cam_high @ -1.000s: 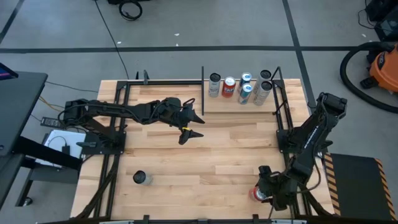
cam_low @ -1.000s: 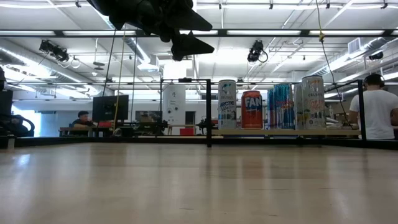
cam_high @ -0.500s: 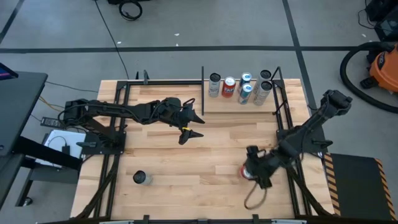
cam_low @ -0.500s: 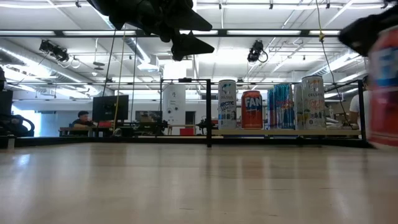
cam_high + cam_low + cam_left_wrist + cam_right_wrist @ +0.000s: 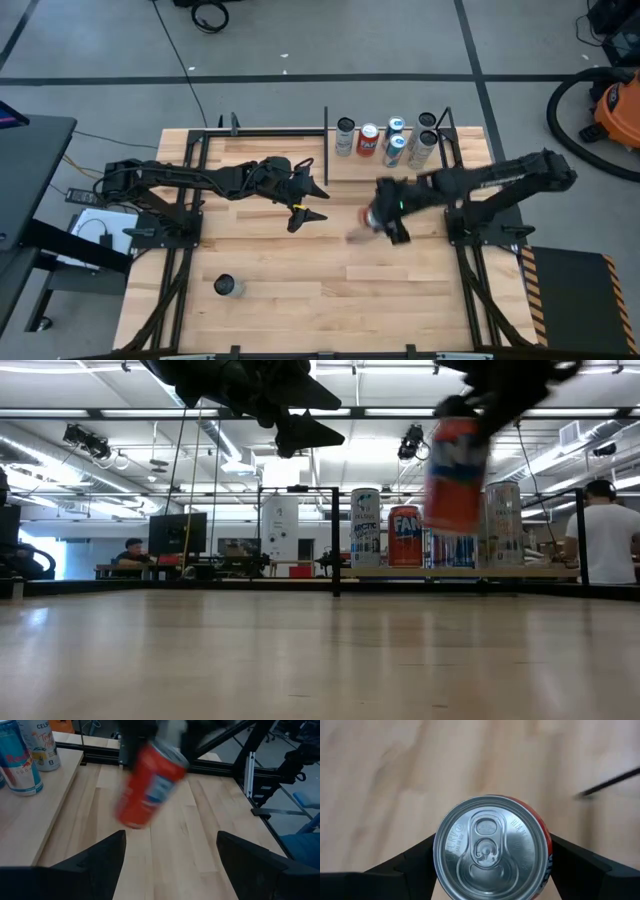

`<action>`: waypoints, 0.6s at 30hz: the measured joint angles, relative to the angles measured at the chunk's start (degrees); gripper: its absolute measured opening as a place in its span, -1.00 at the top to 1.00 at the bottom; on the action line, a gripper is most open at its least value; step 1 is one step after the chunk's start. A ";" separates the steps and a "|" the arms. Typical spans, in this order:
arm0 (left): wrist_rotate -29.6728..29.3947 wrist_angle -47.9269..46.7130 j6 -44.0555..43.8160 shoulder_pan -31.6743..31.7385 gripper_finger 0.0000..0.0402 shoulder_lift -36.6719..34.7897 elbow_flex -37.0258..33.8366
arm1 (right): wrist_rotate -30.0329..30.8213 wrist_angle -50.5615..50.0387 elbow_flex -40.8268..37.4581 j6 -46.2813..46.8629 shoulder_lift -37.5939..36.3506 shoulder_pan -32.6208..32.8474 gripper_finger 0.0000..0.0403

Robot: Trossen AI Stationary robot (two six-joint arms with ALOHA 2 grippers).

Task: Place canned beverage on shelf
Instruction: Put the red soda can on the shelf aligned with the other red soda can

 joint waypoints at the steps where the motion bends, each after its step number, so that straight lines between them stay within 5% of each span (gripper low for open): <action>1: 0.00 -0.02 -0.29 0.00 -0.56 -0.01 0.00 | -0.47 -0.62 1.92 -1.83 0.09 -2.24 -0.59; 9: 0.01 -0.72 -2.84 0.00 -0.56 0.00 0.00 | -9.21 -7.35 15.46 -12.77 2.35 -19.27 -0.60; 18: 0.01 -1.44 -2.94 0.00 -0.56 -0.01 0.00 | -21.88 -9.49 17.42 -21.58 9.18 -34.53 -0.60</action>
